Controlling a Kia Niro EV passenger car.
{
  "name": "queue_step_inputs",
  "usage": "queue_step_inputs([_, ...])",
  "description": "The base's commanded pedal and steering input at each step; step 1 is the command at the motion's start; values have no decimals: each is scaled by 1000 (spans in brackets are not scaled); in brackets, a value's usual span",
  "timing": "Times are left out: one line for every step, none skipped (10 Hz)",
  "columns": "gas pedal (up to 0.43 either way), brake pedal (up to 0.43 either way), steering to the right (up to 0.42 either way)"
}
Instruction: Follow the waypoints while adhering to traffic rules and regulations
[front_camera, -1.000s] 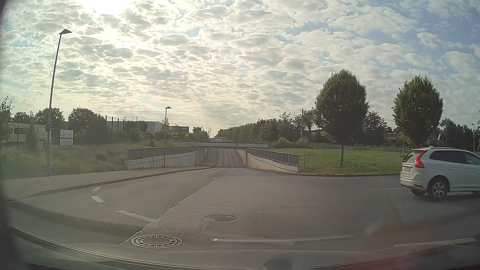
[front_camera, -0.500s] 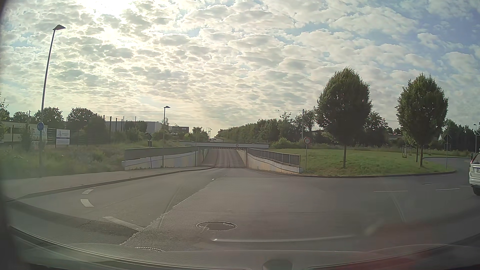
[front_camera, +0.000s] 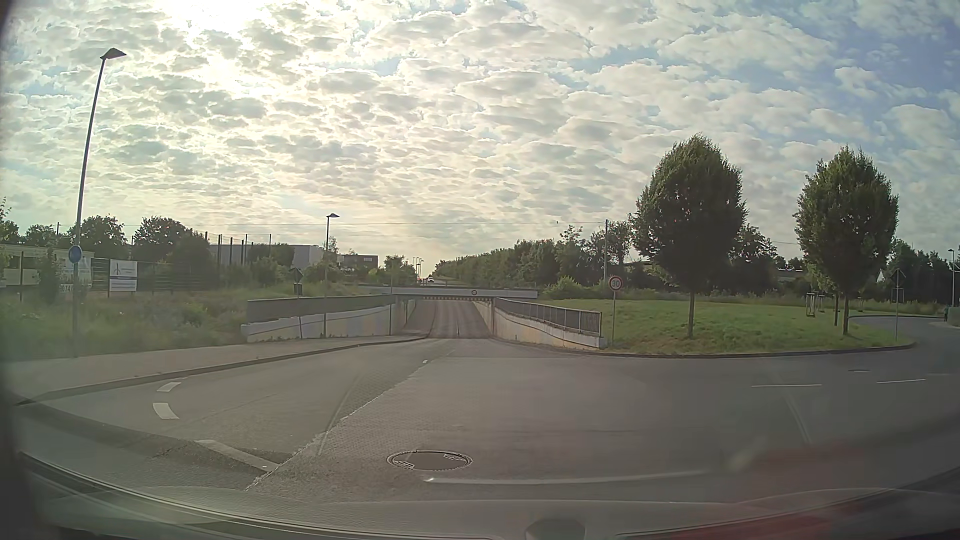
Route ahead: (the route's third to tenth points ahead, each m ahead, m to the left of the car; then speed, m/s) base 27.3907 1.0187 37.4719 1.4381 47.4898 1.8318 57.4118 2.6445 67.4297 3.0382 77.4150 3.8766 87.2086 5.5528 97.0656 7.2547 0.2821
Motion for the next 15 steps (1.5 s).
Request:
queue_step_inputs([0,268,1])
queue_step_inputs([0,262,1])
queue_step_inputs([0,250,1])
queue_step_inputs([0,220,1])
queue_step_inputs([0,171,1])
queue_step_inputs([0,49,1])
queue_step_inputs([0,30,1])
queue_step_inputs([0,30,1])
queue_step_inputs([0,30,0])
queue_step_inputs([0,30,0])
queue_step_inputs([0,30,-2])
queue_step_inputs([47,30,-6])
queue_step_inputs([98,30,-7])
queue_step_inputs([138,30,-7])
queue_step_inputs([157,30,-7])
